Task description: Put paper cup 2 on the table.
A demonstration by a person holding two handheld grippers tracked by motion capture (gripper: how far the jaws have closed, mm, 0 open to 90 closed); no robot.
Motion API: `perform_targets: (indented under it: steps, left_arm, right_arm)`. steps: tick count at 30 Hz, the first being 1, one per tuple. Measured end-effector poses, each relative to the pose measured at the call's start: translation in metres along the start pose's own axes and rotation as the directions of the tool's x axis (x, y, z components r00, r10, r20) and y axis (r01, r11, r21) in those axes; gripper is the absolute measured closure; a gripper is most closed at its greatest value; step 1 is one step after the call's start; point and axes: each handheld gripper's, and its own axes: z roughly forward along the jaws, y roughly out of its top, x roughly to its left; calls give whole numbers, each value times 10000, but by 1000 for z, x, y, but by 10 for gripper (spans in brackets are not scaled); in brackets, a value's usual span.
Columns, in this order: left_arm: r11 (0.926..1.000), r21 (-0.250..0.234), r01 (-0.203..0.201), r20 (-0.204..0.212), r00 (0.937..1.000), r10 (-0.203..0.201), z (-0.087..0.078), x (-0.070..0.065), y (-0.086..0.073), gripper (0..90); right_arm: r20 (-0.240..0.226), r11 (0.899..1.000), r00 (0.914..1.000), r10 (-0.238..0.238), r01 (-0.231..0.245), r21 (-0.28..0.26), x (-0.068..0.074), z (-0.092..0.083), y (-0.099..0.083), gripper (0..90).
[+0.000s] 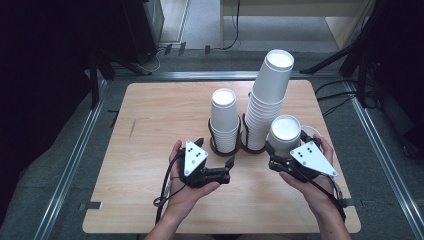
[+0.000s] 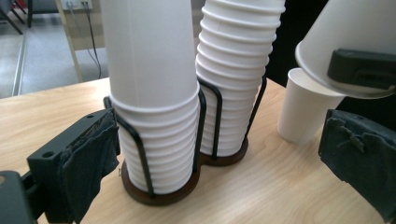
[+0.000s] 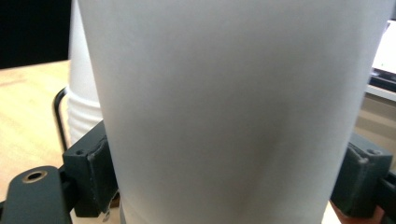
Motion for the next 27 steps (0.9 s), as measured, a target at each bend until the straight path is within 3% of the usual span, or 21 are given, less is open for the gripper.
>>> perform_targets:
  steps: [4,8,10,12,13,14,15,19,20,22,23,24,25,26,27]
  left_arm:
    - [10000,88,-28,113,9999,27,-2,6,-6,0]
    - [9999,157,38,318,9995,-43,-3,12,-10,0]
    - [9996,268,97,496,9987,-111,-3,12,-12,0]
    - [9994,338,-6,634,9980,-15,-3,9,-14,0]
    - [9994,334,-83,812,9967,56,-4,6,-14,0]
    - [9994,334,-83,812,9967,56,-4,6,-14,0]
    - [9994,329,-144,923,9957,113,-4,3,-14,0]
    - [9986,363,-373,1216,9920,326,-4,-3,-14,0]
    - [9986,363,-373,1216,9920,326,-4,-3,-14,0]
    - [9985,362,-405,1313,9907,354,-5,-3,-14,0]
    - [9986,344,-413,1396,9895,362,-5,-3,-13,0]
    - [9984,346,-447,1430,9889,393,-5,-4,-14,0]
    - [9984,346,-447,1430,9889,393,-5,-4,-14,0]
    - [9981,368,-503,1463,9882,445,-5,-4,-14,0]
    - [9979,395,-522,1500,9876,457,-4,-4,-15,0]
  right_arm:
    - [-249,9995,9993,-285,288,104,8,1,-4,130]
    - [-159,9974,9975,-695,697,161,15,5,-6,131]
    - [-91,9923,9926,-1210,1212,247,22,9,-9,131]
    - [-93,9911,9914,-1303,1305,266,24,9,-10,130]
    - [6,9817,9822,-1880,1879,305,28,11,-13,129]
    - [6,9817,9822,-1880,1879,305,28,11,-13,129]
    - [116,9701,9704,-2414,2409,308,33,12,-16,130]
    - [90,9500,9500,-3122,3120,151,40,11,-18,130]
    - [90,9500,9500,-3122,3120,151,40,11,-18,130]
    - [175,9341,9339,-3570,3569,67,44,11,-19,130]
    - [225,9183,9181,-3957,3958,-34,47,10,-21,130]
    - [242,9114,9112,-4112,4114,-85,49,10,-21,130]
    - [242,9114,9112,-4112,4114,-85,49,10,-21,130]
    - [247,9032,9032,-4286,4290,-132,50,10,-22,130]
    - [265,8840,8841,-4665,4670,-219,54,10,-24,130]
